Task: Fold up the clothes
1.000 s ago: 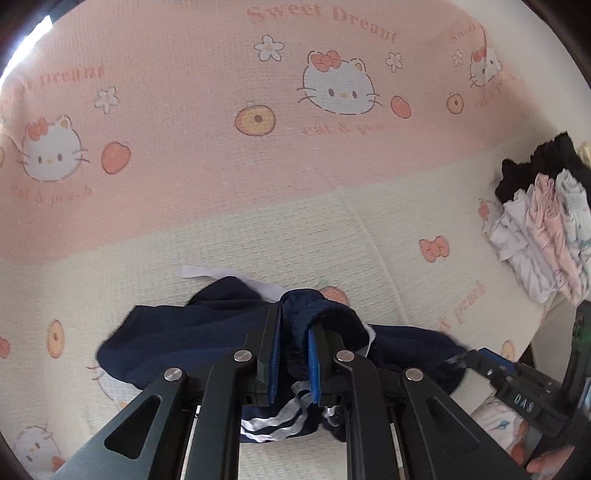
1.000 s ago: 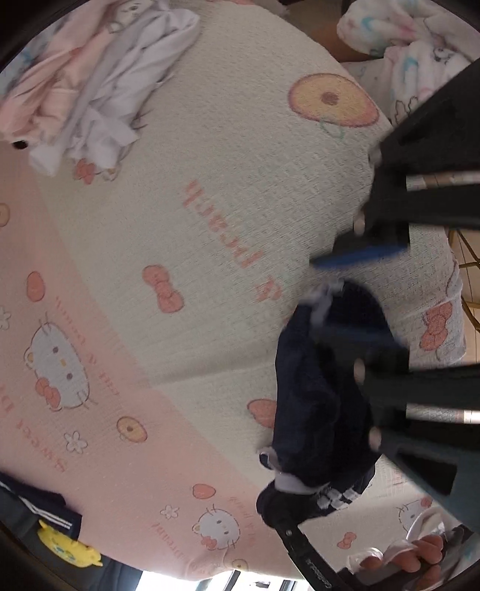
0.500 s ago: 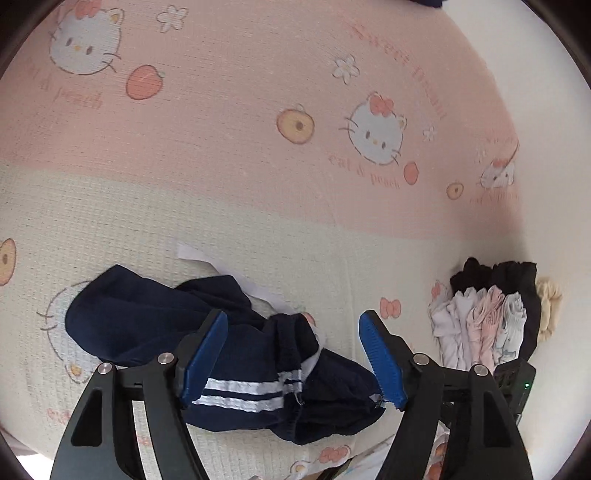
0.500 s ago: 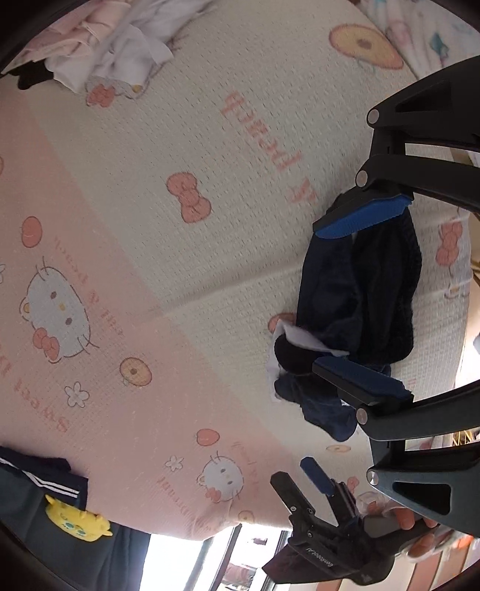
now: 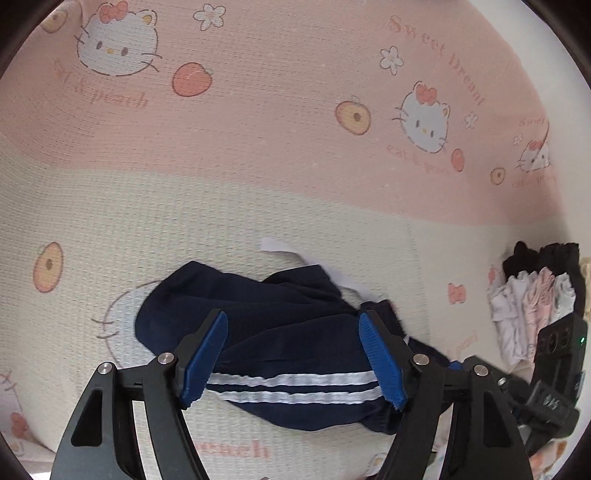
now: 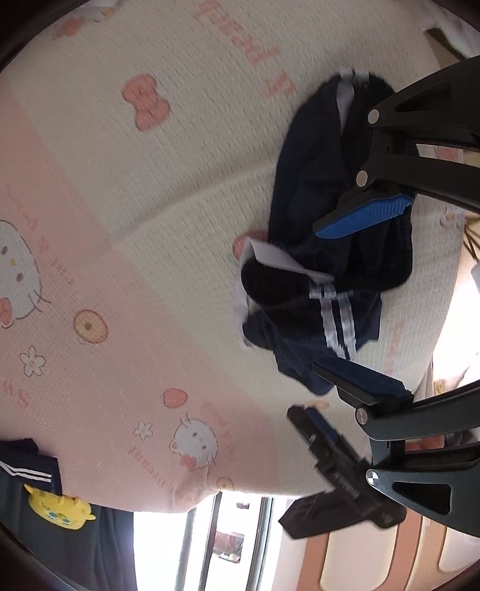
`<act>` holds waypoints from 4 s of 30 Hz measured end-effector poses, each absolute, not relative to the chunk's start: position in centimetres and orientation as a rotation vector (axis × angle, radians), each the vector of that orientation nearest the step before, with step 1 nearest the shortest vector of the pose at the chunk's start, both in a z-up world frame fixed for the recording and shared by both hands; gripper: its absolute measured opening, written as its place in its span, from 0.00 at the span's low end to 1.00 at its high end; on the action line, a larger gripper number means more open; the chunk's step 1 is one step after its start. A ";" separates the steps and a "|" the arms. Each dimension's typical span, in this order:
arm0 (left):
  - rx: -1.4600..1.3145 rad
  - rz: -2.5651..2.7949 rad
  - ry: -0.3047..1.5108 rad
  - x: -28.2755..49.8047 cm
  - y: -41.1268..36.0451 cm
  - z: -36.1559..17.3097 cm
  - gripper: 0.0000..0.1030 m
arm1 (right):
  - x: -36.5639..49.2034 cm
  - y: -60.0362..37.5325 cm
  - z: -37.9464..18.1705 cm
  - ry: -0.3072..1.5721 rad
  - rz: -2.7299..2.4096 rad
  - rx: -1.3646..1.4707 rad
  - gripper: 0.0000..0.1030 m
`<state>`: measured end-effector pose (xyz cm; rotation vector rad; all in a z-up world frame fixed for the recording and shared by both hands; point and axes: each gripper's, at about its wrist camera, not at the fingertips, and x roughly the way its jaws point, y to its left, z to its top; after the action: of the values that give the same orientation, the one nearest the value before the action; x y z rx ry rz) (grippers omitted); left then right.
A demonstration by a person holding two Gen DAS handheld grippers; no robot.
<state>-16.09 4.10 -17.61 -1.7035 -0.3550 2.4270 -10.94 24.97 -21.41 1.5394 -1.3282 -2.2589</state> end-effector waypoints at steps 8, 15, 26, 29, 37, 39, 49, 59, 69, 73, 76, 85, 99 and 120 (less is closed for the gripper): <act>-1.769 2.447 -0.393 -15.7 0.2 -19.4 0.70 | -12.5 23.4 -22.6 -1.379 -2.194 1.523 0.64; -1.811 2.446 -0.572 -15.1 -4.1 -21.8 0.70 | -14.3 22.2 -24.3 -1.307 -2.188 1.618 0.64; -1.804 2.428 -0.664 -13.9 -5.1 -24.5 0.70 | -15.1 21.8 -24.7 -1.187 -2.298 1.536 0.64; -1.843 2.404 -0.654 -14.2 -4.6 -25.6 0.70 | -15.6 21.5 -25.8 -1.152 -2.306 1.589 0.64; -1.856 2.426 -0.528 -14.6 -2.2 -25.6 0.70 | -16.0 20.8 -27.2 -1.042 -2.371 1.687 0.46; -1.850 2.444 -0.510 -14.6 -1.9 -25.6 0.70 | -16.2 20.3 -27.0 -0.969 -2.398 1.704 0.46; -1.808 2.548 -0.202 -14.0 1.0 -25.6 0.13 | -16.5 18.9 -26.7 -0.687 -2.479 1.723 0.10; -1.747 2.559 -0.202 -14.2 1.6 -22.9 0.09 | -14.6 22.7 -25.1 -0.868 -2.462 1.591 0.10; -1.687 2.522 -0.230 -14.2 2.4 -21.4 0.08 | -12.9 27.6 -26.4 -1.206 -2.383 1.547 0.10; -1.681 2.517 -0.233 -13.7 2.7 -21.5 0.08 | -12.9 27.8 -26.4 -1.336 -2.236 1.465 0.11; -1.673 2.518 -0.235 -13.3 2.9 -21.7 0.08 | -13.4 27.3 -26.0 -1.362 -2.194 1.406 0.11; -1.765 2.420 -0.386 -13.7 0.6 -23.2 0.09 | -15.5 24.9 -27.5 -1.283 -2.094 1.553 0.30; -1.857 2.224 -0.534 -12.8 -0.3 -25.5 0.55 | -14.7 21.9 -27.4 -0.957 -2.077 1.665 0.50; -1.792 2.414 -0.486 -11.1 4.4 -27.3 0.55 | -14.7 17.5 -26.7 -0.524 -2.397 1.723 0.26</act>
<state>-11.12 4.37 -27.26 -1.7923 -0.4864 2.4138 -14.74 17.51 -26.74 1.7230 -0.5239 -2.3972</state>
